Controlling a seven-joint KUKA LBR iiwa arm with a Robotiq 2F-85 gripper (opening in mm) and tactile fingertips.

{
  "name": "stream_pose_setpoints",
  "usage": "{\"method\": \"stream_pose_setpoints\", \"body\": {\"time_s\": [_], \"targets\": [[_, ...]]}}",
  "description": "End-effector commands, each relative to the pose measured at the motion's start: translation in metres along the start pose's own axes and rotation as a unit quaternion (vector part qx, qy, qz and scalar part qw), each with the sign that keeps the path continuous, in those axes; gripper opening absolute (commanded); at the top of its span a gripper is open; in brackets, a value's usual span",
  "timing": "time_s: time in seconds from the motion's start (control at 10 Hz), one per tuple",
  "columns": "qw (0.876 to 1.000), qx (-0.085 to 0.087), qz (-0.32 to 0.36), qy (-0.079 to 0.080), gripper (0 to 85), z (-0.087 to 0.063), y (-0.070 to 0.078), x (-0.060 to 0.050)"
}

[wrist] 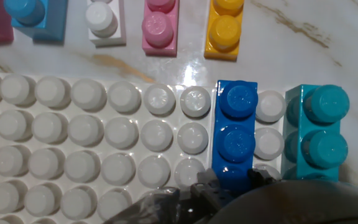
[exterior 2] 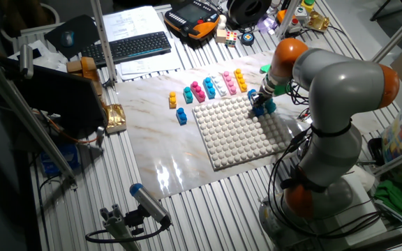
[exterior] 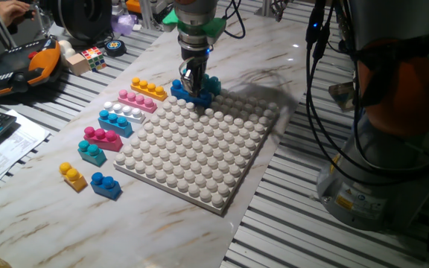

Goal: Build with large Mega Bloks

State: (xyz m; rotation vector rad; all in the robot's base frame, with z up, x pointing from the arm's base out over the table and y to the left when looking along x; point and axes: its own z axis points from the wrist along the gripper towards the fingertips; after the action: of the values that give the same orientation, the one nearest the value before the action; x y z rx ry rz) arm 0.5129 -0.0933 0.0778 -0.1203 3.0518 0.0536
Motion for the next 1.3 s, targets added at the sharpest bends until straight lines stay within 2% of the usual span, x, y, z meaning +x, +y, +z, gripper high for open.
{"method": "stream_pose_setpoints", "body": {"time_s": [0.0,0.5,0.6,0.7,0.9,1.2], "targets": [[1.000,0.000,0.000,0.002,0.7,0.002,0.000,0.000],[1.000,-0.001,0.004,0.003,0.7,0.000,0.001,0.000],[1.000,0.001,0.004,0.004,4.0,-0.001,0.001,0.000],[1.000,0.004,0.006,-0.001,15.7,-0.002,0.001,-0.001],[1.000,0.008,0.018,-0.014,50.0,-0.002,0.001,-0.001],[1.000,0.011,0.023,-0.014,52.3,-0.009,-0.001,-0.003]]}}
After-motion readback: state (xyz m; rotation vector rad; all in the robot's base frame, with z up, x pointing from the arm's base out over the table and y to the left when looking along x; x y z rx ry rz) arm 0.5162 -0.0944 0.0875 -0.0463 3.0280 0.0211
